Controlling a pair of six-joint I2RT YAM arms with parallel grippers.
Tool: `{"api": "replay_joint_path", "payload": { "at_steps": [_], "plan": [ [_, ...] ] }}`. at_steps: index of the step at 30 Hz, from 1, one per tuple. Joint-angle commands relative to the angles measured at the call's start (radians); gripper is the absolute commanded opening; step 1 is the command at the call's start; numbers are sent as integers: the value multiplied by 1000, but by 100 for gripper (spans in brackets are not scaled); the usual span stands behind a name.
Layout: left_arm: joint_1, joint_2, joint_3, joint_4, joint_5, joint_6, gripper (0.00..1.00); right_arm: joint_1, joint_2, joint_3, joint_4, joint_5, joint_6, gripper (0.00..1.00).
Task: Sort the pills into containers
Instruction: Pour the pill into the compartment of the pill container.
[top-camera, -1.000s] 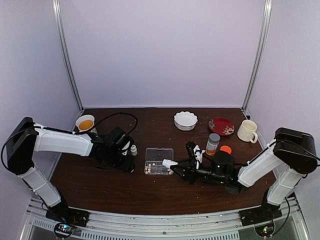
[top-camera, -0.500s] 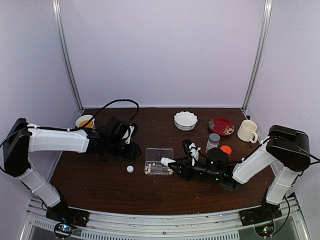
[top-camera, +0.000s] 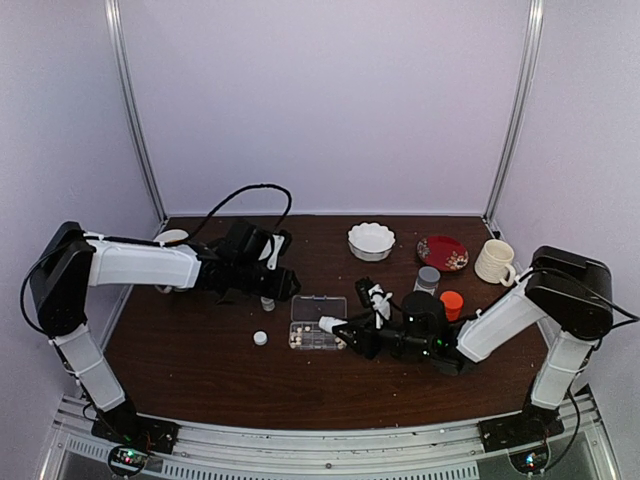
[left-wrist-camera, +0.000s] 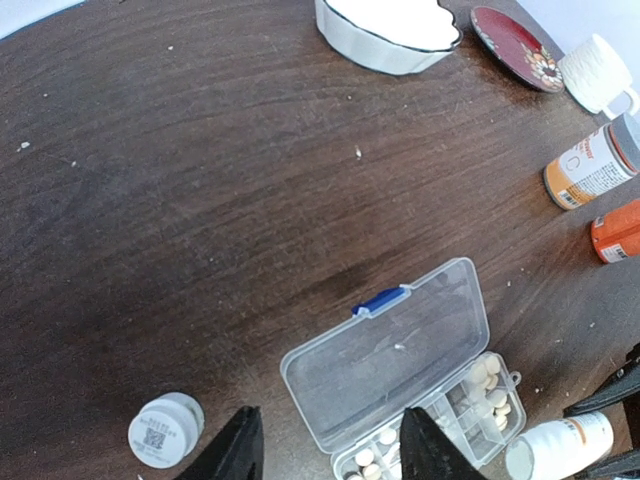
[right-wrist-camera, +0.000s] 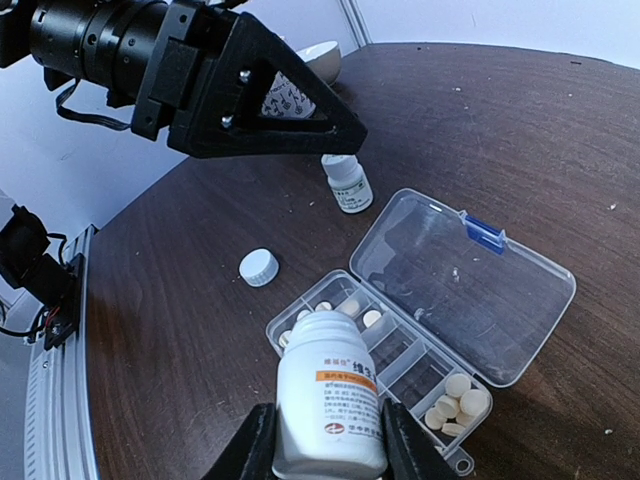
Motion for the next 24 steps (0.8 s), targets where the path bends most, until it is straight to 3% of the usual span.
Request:
{"api": "replay_joint_path", "payload": {
  "at_steps": [1, 24],
  "plan": [
    [5, 22, 41, 41, 33, 32, 50, -9, 20, 32, -29, -12, 6, 7],
    [5, 51, 80, 1, 46, 64, 47, -20, 61, 118, -168, 8, -2, 6]
  ]
}}
